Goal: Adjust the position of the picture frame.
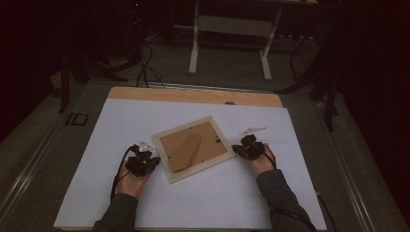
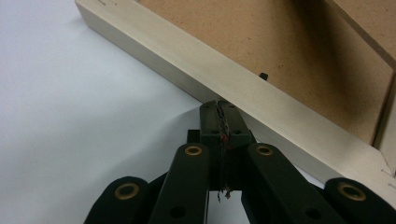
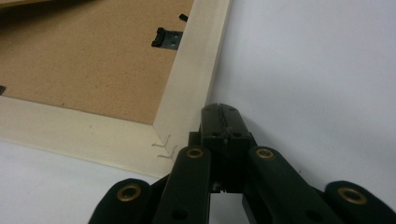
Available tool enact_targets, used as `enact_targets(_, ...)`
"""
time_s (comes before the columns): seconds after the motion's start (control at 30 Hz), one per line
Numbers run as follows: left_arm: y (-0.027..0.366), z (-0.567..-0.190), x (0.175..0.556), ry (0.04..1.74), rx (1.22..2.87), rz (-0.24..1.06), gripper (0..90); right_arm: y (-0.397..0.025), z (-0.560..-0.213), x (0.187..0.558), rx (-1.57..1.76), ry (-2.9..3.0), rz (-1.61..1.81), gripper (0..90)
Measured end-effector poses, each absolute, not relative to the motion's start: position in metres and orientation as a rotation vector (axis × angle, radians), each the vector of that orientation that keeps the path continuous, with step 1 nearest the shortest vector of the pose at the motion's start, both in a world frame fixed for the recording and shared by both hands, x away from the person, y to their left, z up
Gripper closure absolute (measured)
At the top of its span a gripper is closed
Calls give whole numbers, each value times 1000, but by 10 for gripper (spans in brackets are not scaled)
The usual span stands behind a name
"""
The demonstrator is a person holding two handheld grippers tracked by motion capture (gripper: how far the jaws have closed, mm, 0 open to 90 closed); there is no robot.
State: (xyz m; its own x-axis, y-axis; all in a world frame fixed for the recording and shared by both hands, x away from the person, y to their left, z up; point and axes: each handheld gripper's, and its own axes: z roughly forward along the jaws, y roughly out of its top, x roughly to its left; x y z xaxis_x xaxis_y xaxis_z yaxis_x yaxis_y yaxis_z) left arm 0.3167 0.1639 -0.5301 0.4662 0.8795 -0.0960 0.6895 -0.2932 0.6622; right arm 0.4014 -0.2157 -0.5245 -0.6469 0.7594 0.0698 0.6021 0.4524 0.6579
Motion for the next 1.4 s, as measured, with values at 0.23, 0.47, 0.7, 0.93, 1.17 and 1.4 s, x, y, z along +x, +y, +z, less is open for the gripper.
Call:
enact_targets(0.23, 165, -531, 327, 1294, 2065, 374, 900, -219, -524, 394, 1188, 2457, 988, 898)
enact_targets(0.47, 165, -531, 335, 1296, 2064, 395, 900, -222, -523, 385, 1161, 2446, 1027, 898)
enact_targets(0.7, 164, -530, 347, 1310, 2065, 413, 900, -222, -523, 377, 1135, 2449, 1036, 898)
enact_targets(0.93, 163, -530, 358, 1328, 2065, 427, 900, -222, -524, 367, 1112, 2443, 1064, 899)
enact_targets(1.17, 161, -530, 368, 1347, 2051, 418, 900, -223, -525, 358, 1104, 2432, 1090, 899)
enact_targets(1.4, 152, -528, 378, 1379, 2050, 452, 900, -224, -526, 354, 1119, 2407, 1121, 898)
